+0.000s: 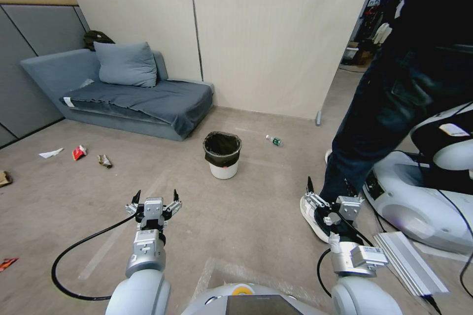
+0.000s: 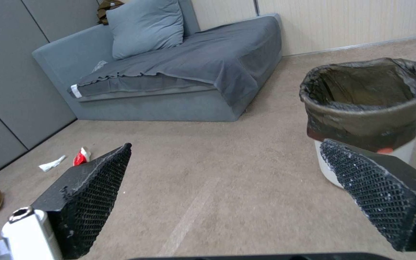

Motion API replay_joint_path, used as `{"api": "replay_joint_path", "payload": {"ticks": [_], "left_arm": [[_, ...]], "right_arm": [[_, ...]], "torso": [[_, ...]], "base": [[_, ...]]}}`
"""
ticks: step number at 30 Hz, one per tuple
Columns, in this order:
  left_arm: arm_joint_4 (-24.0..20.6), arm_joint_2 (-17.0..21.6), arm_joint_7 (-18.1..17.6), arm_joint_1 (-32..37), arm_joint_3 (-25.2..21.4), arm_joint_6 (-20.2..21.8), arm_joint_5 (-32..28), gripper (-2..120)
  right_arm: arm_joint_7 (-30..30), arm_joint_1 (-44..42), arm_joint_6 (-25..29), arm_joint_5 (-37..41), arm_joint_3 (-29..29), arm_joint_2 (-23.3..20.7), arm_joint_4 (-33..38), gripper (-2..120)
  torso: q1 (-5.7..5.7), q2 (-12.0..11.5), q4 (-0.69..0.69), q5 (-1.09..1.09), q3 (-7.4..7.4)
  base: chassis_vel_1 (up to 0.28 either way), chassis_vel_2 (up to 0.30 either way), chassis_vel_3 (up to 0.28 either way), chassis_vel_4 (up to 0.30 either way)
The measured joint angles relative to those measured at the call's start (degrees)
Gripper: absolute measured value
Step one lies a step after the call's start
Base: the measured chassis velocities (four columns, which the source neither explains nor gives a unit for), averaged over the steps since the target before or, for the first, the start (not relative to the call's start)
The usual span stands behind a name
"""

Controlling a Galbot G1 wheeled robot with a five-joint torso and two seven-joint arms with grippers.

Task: Pick up the trash bin, then pick up the garbage from the floor and place it into the trash bin.

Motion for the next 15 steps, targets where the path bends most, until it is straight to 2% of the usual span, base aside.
{"api": "replay_joint_path", "payload": {"ticks": [15], "left_arm": [[0.0, 0.0, 0.0, 0.0, 0.0, 0.0, 0.1, 100]], "right_arm": [[-0.1, 0.0, 0.1, -0.1, -0.2, 0.0, 0.0, 100]], "torso": [[0.00, 0.0, 0.00, 0.00, 0.00]], "base": [[-0.146, 0.142, 0.143, -0.145]]}}
